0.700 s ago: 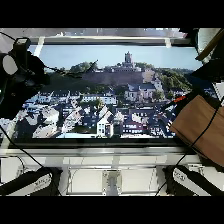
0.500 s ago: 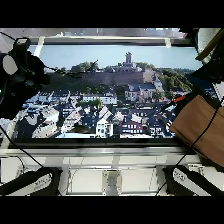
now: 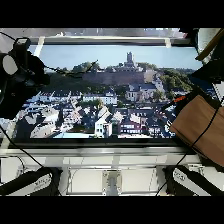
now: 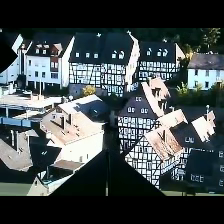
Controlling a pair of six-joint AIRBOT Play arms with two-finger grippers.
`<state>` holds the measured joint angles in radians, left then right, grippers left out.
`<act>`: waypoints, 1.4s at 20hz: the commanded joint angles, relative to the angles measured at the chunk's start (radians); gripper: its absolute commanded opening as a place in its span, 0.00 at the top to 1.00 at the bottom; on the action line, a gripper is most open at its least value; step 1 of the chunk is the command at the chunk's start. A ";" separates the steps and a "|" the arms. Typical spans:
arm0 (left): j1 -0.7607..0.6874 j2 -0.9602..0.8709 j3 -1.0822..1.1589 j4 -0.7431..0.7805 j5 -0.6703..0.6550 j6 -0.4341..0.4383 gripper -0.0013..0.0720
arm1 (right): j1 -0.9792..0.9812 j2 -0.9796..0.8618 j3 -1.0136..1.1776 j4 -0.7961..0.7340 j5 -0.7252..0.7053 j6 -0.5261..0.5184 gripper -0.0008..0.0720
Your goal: Fold the clothes and pants, and hang the long-sleeved shirts on hangers.
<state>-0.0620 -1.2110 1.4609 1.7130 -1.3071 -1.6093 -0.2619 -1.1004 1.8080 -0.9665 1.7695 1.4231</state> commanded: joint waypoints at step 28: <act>0.650 -0.521 0.086 -0.083 0.762 -0.096 0.21 | 0.001 -0.019 -0.148 0.029 -0.190 0.000 0.97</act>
<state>0.5835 -1.6726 1.5192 1.6390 -0.5873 -1.6924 -0.2619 -1.1202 1.6604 -0.9516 1.6024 1.4223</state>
